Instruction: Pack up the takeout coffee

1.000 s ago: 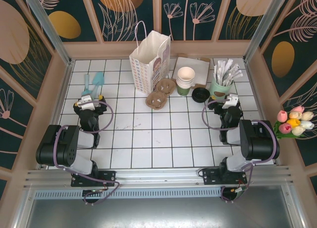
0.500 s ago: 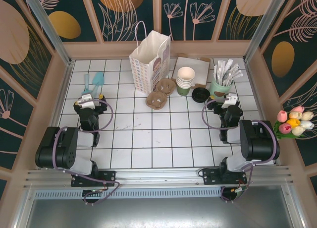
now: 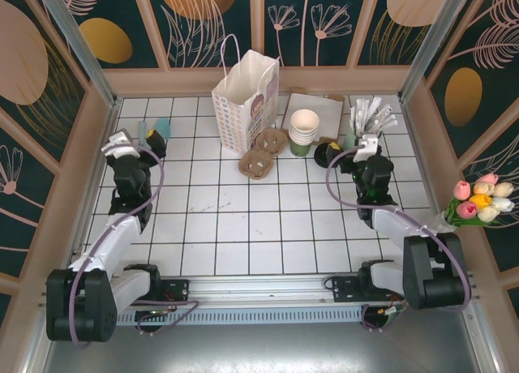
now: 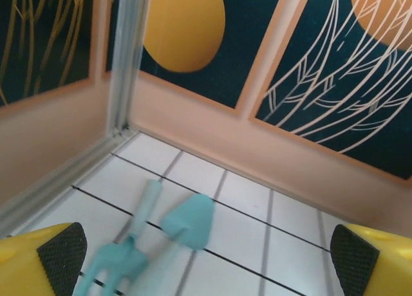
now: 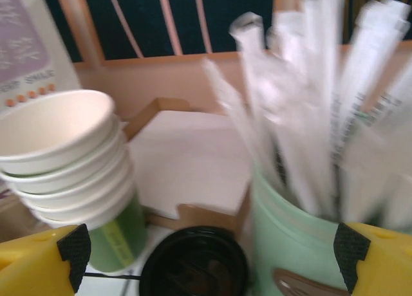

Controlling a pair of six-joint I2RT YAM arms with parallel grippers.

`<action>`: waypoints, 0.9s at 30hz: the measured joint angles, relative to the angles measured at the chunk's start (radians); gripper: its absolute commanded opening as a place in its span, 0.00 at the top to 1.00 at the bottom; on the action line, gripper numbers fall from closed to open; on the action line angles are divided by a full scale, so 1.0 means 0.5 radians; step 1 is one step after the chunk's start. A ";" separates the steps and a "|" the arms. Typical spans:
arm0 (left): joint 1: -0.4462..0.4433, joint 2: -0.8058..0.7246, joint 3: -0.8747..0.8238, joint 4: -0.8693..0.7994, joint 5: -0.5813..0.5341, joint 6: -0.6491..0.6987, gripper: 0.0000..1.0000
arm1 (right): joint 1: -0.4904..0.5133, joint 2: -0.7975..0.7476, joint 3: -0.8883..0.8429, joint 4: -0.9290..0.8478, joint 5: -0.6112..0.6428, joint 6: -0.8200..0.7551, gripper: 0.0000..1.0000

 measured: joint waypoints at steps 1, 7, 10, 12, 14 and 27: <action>-0.009 -0.022 0.068 -0.130 0.031 -0.094 0.01 | 0.041 -0.018 0.043 -0.072 0.003 0.024 0.01; -0.209 -0.251 0.155 -0.616 0.211 -0.567 0.01 | 0.158 -0.065 0.294 -0.466 0.022 0.378 0.01; -0.307 -0.307 0.156 -0.758 0.340 -0.757 0.01 | 0.175 -0.056 0.453 -0.709 0.042 0.616 0.02; -0.346 -0.309 0.156 -0.817 0.427 -0.850 0.01 | 0.182 -0.008 0.613 -0.890 0.038 0.764 0.03; -0.401 -0.294 0.163 -0.866 0.503 -0.919 0.01 | 0.190 0.095 0.832 -1.081 0.002 0.900 0.04; -0.610 0.213 0.234 -0.817 0.806 -0.990 0.01 | 0.420 0.869 1.936 -2.120 0.201 1.069 0.15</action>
